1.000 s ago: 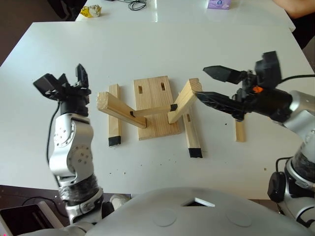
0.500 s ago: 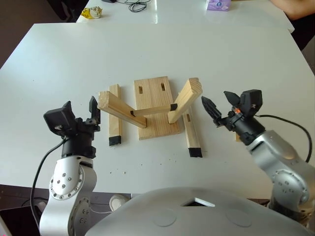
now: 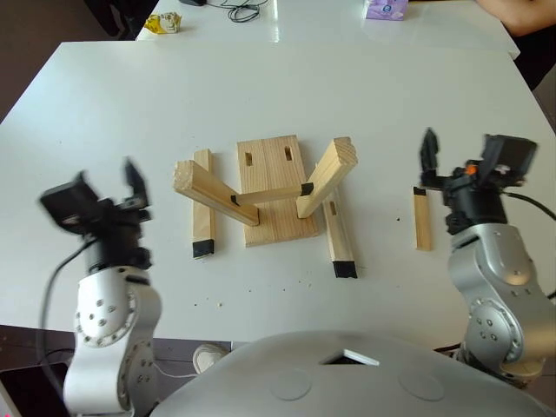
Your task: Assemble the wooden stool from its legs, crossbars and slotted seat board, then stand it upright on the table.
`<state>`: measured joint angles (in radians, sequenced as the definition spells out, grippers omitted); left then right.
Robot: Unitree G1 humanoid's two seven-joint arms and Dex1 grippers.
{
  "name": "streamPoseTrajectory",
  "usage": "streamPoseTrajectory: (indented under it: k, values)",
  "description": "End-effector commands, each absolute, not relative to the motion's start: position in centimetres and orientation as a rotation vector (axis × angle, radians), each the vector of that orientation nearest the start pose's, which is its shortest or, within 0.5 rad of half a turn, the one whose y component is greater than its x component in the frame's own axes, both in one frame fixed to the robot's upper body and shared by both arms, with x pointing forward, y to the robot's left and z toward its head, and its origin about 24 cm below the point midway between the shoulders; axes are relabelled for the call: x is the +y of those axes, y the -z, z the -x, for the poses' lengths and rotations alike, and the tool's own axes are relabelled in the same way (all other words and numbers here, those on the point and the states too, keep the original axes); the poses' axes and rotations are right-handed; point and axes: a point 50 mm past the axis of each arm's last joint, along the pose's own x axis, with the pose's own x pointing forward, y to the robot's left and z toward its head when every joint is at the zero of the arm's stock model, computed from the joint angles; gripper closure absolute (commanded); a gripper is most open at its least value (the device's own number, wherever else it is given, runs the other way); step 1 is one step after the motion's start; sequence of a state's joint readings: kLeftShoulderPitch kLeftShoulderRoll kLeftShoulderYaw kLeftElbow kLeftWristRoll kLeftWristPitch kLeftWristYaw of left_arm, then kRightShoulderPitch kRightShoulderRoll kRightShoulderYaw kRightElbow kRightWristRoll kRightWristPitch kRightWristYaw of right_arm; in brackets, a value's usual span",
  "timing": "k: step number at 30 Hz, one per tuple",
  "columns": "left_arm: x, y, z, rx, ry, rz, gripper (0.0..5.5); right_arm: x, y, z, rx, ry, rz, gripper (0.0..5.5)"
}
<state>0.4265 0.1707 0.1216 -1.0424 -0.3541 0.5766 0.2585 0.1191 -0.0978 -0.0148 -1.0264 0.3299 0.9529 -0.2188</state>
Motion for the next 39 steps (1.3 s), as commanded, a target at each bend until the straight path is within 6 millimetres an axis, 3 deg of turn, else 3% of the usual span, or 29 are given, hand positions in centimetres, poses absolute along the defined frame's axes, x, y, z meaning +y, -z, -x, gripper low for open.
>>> streamPoseTrajectory:
  k: [1,6,13,20,22,25,28,30,32,33,34,37,38,39]
  values:
    - [11.7,-13.2,-13.5,0.053,0.331,0.195,2.22,-8.4,-16.1,-17.1,0.06,-0.565,-0.186,0.9]
    - [13.4,-13.1,-13.6,0.052,0.217,0.127,2.22,-8.6,-15.7,-17.1,0.094,-0.56,-0.177,0.9]
    - [19.2,-13.5,-14.8,0.034,-0.268,-0.02,2.22,-10.0,-14.9,-17.0,0.151,-0.569,-0.132,0.9]
    - [17.5,-13.6,-14.9,0.029,-0.176,0.025,2.22,-10.6,-14.1,-18.2,0.168,-0.541,-0.085,0.9]
    - [17.9,-13.5,-14.7,0.035,-0.187,0.016,2.22,-10.9,-14.1,-18.3,0.162,-0.51,-0.079,0.9]
    - [20.5,-13.5,-14.1,0.047,-0.319,-0.036,2.22,-12.4,-14.0,-17.9,0.147,-0.338,-0.076,0.9]
    - [24.3,-13.5,-12.9,0.067,-0.547,-0.108,2.22,-16.0,-13.9,-17.6,0.126,-0.025,-0.049,0.9]
    - [25.1,-13.8,-12.2,0.074,-0.582,-0.133,2.22,-17.6,-14.0,-17.1,0.118,0.103,-0.016,0.9]
    - [24.5,-13.7,-11.9,0.077,-0.55,-0.108,2.22,-17.8,-14.1,-17.0,0.119,0.115,-0.029,0.9]
    - [23.5,-13.5,-12.2,0.077,-0.484,-0.062,2.22,-16.8,-14.0,-17.2,0.13,0.044,-0.074,0.9]
    - [21.5,-13.3,-13.0,0.068,-0.335,0.001,2.22,-15.2,-14.0,-17.3,0.136,-0.076,-0.123,0.9]
    - [12.3,-13.3,-14.2,0.047,0.279,0.167,2.22,-9.2,-14.8,-16.3,0.136,-0.585,-0.209,0.9]
    - [10.6,-13.2,-13.8,0.056,0.393,0.18,2.22,-8.2,-14.9,-15.8,0.143,-0.701,-0.205,0.9]
    - [10.1,-13.0,-13.5,0.071,0.421,0.183,2.22,-7.8,-15.0,-15.6,0.154,-0.752,-0.199,0.9]
